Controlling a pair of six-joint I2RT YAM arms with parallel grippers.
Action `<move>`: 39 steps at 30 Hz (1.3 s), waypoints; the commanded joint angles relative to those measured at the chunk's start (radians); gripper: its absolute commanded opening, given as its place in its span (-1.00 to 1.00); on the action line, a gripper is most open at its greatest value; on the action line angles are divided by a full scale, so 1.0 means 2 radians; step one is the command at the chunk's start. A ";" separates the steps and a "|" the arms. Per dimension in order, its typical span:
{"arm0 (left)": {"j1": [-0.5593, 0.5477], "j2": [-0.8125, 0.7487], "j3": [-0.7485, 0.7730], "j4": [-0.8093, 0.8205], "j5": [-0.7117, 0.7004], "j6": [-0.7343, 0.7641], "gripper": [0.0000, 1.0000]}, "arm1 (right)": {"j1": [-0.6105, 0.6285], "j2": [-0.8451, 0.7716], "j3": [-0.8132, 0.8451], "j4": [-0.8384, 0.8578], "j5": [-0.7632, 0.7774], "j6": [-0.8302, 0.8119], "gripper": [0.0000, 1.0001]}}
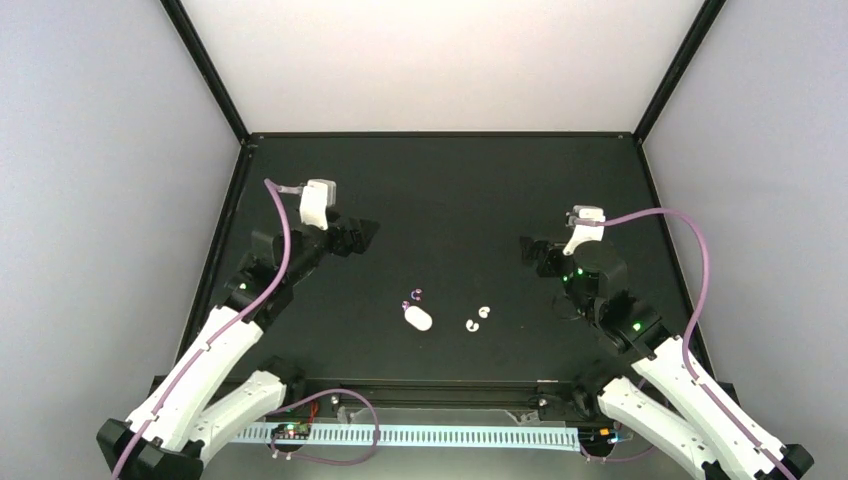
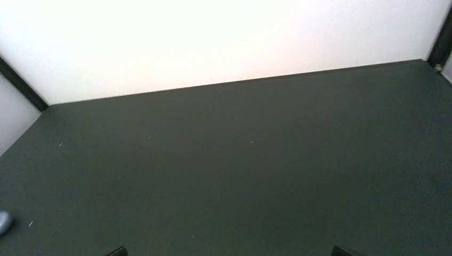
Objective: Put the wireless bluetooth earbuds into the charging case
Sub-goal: Pick up the charging case at the center of the board.
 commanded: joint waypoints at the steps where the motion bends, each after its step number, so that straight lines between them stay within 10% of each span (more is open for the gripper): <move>1: -0.003 -0.029 -0.006 0.012 -0.013 0.006 0.98 | 0.002 -0.005 0.000 0.014 -0.084 -0.049 0.99; 7: -0.003 -0.036 -0.012 0.017 -0.046 -0.017 0.97 | 0.017 0.031 0.024 -0.006 -0.152 -0.065 0.91; 21: -0.002 -0.086 -0.041 0.025 -0.100 -0.019 0.97 | 0.279 0.256 0.024 0.040 -0.106 -0.012 0.69; 39: -0.001 -0.086 -0.038 0.018 -0.090 -0.012 0.98 | 0.297 0.449 0.096 0.073 -0.152 -0.045 0.28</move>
